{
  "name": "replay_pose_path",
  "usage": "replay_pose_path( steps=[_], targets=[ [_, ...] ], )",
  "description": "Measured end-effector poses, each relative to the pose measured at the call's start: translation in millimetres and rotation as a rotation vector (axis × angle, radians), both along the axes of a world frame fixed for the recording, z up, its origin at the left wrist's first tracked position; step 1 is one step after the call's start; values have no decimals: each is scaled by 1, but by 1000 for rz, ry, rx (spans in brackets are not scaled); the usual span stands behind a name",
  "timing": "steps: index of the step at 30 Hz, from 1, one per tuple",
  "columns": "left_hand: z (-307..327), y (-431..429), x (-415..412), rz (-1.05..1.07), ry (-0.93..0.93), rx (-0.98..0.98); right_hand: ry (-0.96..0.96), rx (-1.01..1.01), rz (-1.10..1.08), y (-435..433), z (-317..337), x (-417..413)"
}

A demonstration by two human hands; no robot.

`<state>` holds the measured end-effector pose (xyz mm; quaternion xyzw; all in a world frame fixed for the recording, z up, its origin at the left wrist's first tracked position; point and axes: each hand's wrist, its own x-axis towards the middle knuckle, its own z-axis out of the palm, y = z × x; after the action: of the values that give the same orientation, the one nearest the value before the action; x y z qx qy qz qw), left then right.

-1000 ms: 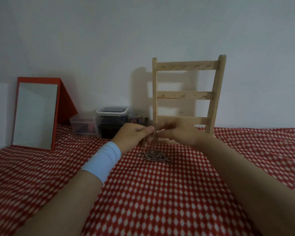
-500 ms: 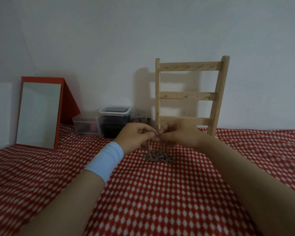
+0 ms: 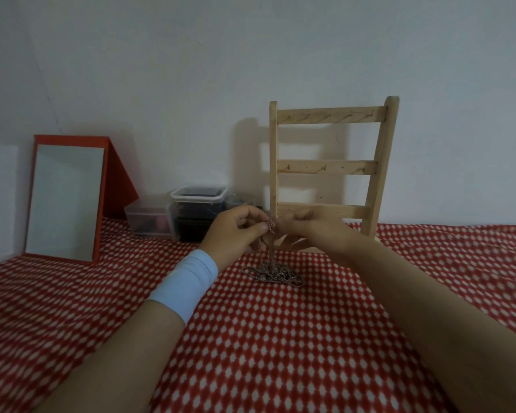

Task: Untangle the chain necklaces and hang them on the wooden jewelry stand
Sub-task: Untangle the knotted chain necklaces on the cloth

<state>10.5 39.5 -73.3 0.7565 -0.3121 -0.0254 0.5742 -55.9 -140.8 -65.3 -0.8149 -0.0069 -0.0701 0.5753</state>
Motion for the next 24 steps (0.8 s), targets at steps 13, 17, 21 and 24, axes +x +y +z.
replay_pose_path(
  steps=[13,17,21,24],
  targets=[
    [-1,-1,-1,-41,50,-37,-29,-100,75,-2,2,0],
    [-2,-1,3,-40,48,-27,25,-86,136,0,1,-1],
    [-5,0,-1,-144,199,-118,1,30,167,-1,0,0],
    [-7,1,0,-179,202,-145,17,133,136,-2,-2,3]
  ],
)
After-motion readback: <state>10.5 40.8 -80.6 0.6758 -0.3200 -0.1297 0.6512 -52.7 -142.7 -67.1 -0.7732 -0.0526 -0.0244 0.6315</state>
